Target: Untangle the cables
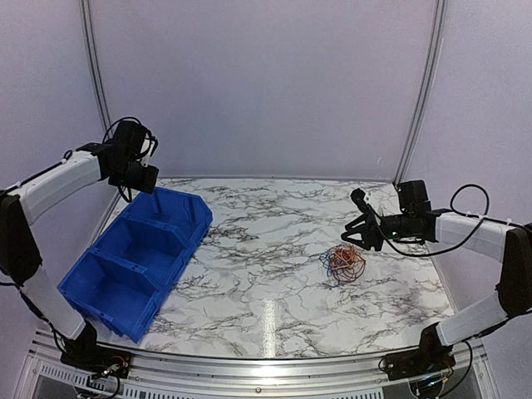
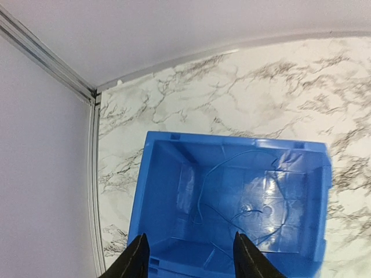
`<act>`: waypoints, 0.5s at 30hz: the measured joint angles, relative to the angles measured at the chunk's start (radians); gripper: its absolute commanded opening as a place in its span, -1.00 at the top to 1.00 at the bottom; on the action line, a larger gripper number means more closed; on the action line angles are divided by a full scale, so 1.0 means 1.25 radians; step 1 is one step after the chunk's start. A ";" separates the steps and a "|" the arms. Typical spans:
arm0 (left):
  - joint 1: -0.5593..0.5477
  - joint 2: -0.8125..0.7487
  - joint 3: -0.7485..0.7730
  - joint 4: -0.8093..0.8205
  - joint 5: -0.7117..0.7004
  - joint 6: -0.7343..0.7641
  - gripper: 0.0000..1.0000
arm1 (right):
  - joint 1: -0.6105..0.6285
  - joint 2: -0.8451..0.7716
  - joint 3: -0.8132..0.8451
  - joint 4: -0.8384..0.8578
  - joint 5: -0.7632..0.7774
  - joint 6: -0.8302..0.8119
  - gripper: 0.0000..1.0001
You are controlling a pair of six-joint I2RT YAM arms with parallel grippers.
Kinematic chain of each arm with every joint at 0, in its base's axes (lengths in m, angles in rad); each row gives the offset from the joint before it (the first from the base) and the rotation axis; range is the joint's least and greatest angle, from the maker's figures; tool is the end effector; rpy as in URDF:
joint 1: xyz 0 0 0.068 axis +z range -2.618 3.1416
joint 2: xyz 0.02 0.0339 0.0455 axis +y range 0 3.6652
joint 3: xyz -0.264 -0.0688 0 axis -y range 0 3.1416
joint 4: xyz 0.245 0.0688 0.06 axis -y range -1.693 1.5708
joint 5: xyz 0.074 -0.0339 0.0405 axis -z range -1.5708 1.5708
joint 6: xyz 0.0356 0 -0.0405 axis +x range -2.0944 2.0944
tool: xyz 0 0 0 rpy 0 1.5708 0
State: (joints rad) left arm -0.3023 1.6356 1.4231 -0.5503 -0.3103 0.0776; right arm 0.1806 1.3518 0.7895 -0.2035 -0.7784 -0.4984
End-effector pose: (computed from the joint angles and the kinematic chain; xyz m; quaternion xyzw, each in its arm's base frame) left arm 0.3538 -0.0990 0.3094 0.1119 0.9036 0.0977 0.4019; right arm 0.2646 0.0737 0.2225 -0.4236 0.7532 0.2874 0.4131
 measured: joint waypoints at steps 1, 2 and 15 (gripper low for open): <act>-0.004 -0.030 0.000 -0.001 0.013 -0.005 -0.04 | 0.000 0.000 0.000 0.000 -0.001 0.000 0.16; -0.010 -0.058 -0.001 -0.001 0.024 -0.011 -0.04 | 0.000 0.000 0.000 0.000 -0.002 0.000 0.16; -0.446 -0.200 -0.192 0.199 0.127 -0.226 -0.02 | 0.000 0.011 0.040 -0.073 0.060 -0.079 0.18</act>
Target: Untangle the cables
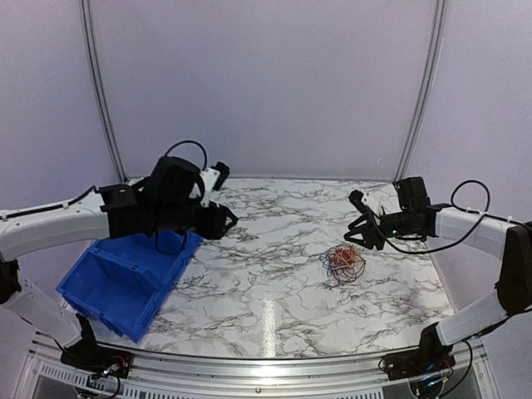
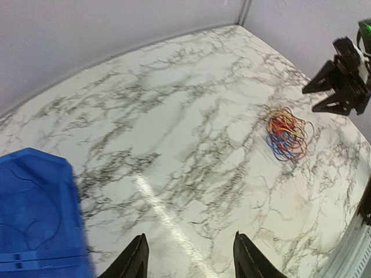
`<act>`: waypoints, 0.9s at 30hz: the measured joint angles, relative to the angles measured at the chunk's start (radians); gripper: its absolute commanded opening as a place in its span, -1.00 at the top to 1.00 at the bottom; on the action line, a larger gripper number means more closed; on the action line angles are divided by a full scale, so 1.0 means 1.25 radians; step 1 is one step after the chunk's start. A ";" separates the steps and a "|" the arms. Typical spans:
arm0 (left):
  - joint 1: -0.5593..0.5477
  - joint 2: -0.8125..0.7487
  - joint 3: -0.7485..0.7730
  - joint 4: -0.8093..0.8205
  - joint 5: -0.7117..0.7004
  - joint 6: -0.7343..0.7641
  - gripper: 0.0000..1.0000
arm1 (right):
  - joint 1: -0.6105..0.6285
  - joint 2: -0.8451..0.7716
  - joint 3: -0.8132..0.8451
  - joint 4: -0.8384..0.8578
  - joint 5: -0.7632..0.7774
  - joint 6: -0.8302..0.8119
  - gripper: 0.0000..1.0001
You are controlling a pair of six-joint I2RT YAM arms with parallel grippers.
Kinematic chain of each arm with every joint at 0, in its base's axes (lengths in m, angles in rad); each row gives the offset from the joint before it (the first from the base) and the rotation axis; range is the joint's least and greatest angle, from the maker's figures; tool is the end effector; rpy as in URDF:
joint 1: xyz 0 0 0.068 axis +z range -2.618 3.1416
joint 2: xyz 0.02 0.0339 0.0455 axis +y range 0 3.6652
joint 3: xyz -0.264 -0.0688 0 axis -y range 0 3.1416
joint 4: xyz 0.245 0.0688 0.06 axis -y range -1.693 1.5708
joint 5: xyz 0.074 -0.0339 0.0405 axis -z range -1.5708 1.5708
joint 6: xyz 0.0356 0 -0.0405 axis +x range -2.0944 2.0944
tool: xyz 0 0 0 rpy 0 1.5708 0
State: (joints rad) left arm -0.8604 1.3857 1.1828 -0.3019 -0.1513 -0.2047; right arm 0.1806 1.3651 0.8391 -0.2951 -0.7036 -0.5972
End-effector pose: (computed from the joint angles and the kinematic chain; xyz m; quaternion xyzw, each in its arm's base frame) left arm 0.2121 -0.2384 0.3296 0.2402 0.8254 -0.2012 0.4695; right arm 0.2684 0.0724 0.2268 -0.4480 0.7605 0.2427 0.4026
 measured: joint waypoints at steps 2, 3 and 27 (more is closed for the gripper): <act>-0.060 0.056 -0.018 0.057 0.014 -0.043 0.00 | 0.000 0.000 0.000 -0.008 0.021 -0.012 0.18; -0.078 0.088 -0.016 0.083 0.019 -0.056 0.01 | 0.000 0.000 0.000 -0.009 0.029 -0.017 0.19; -0.170 0.750 0.410 0.367 0.164 -0.223 0.39 | 0.022 0.109 0.002 -0.067 0.072 -0.086 0.14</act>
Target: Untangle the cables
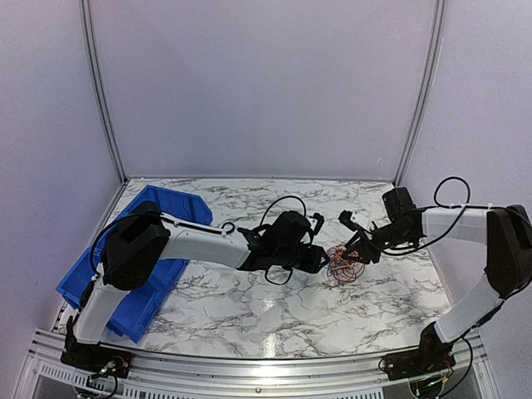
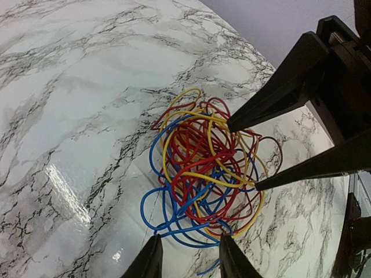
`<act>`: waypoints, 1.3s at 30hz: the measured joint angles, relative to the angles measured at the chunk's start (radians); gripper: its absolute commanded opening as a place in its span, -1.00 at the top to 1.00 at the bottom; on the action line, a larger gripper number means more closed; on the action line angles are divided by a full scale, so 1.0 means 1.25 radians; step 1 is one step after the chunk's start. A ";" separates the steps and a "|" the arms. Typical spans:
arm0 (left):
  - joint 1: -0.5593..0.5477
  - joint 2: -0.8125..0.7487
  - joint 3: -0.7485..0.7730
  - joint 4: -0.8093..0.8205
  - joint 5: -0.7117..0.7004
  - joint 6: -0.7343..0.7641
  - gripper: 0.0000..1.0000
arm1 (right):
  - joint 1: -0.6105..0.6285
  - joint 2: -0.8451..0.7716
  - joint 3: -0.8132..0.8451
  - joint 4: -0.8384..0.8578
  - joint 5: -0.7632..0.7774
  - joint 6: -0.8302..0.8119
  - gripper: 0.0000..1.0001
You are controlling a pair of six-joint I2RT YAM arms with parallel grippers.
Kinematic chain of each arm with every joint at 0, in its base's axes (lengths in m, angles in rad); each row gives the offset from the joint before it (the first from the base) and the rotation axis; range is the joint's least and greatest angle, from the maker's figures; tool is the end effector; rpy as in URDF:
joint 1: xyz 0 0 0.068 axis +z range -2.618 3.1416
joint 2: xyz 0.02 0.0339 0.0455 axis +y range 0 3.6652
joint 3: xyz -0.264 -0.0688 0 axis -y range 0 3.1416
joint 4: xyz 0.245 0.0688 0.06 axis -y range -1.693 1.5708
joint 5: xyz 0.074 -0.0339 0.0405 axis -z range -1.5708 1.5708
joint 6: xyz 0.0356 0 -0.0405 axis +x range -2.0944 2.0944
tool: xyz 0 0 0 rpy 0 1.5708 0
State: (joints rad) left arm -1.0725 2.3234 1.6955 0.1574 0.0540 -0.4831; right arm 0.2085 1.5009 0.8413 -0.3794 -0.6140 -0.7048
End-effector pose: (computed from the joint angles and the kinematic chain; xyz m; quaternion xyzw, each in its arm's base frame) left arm 0.2524 -0.4679 0.1612 0.2610 0.8113 -0.3831 0.3562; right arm 0.2738 0.0789 0.1853 -0.4768 0.7905 0.2211 0.3144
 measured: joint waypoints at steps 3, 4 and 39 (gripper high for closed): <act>0.000 0.010 0.003 -0.001 -0.002 -0.003 0.55 | 0.010 0.016 0.000 -0.007 0.006 -0.004 0.14; 0.000 0.010 0.003 -0.001 -0.003 -0.004 0.60 | 0.013 0.019 0.001 -0.010 0.008 -0.005 0.14; 0.000 0.042 0.080 0.015 -0.079 0.039 0.40 | 0.047 -0.011 0.022 -0.040 0.007 -0.025 1.00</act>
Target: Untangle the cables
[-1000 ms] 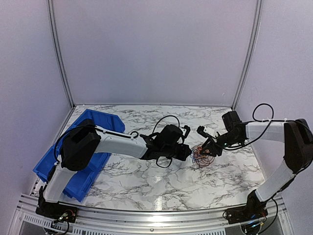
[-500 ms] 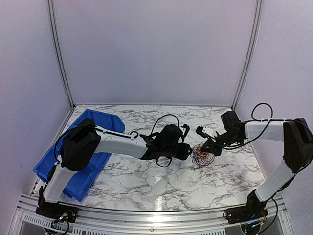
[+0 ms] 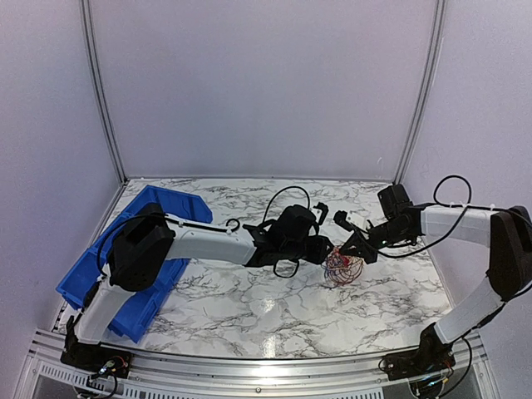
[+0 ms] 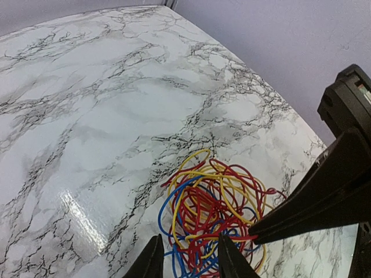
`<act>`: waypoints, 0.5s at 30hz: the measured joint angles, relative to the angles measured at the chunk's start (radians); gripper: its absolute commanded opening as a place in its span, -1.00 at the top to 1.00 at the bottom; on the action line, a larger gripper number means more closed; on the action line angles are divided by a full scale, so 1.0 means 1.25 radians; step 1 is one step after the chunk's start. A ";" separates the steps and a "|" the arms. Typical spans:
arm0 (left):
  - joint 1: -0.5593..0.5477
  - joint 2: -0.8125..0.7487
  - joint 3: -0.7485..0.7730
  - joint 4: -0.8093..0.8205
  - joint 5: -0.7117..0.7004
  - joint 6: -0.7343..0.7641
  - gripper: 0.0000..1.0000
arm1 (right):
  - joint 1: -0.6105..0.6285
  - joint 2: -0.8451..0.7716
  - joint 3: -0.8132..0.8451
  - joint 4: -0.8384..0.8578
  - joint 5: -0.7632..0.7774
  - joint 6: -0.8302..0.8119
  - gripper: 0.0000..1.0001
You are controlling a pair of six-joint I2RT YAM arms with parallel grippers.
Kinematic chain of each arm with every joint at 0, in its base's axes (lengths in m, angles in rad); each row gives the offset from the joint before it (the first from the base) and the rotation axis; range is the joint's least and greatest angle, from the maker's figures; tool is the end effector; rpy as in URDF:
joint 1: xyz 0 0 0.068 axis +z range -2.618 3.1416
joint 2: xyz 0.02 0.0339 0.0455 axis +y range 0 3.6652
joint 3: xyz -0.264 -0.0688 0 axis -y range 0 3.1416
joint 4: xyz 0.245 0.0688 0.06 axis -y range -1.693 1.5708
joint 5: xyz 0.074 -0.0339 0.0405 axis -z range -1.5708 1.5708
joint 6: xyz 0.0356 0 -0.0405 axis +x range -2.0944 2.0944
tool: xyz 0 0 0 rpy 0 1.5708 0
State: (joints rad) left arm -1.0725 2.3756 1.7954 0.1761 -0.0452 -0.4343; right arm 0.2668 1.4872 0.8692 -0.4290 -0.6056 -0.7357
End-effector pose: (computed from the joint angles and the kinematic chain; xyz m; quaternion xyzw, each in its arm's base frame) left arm 0.2637 -0.4813 0.1693 0.2499 0.7962 -0.3630 0.4146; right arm 0.2687 0.0944 0.1941 -0.5107 0.7714 0.2227 0.3073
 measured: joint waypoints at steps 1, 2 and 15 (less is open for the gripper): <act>0.000 0.007 0.012 0.000 0.000 0.005 0.46 | 0.000 -0.001 0.000 0.000 -0.002 -0.001 1.00; 0.000 0.016 0.024 0.000 0.002 0.011 0.53 | 0.000 -0.001 0.000 -0.001 -0.002 -0.001 1.00; 0.002 0.026 -0.014 0.021 0.033 0.040 0.65 | 0.001 0.000 0.000 -0.006 0.014 0.010 0.28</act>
State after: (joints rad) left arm -1.0706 2.4081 1.7779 0.2020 -0.0044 -0.3843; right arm 0.2684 1.4868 0.8692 -0.4366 -0.5880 -0.7231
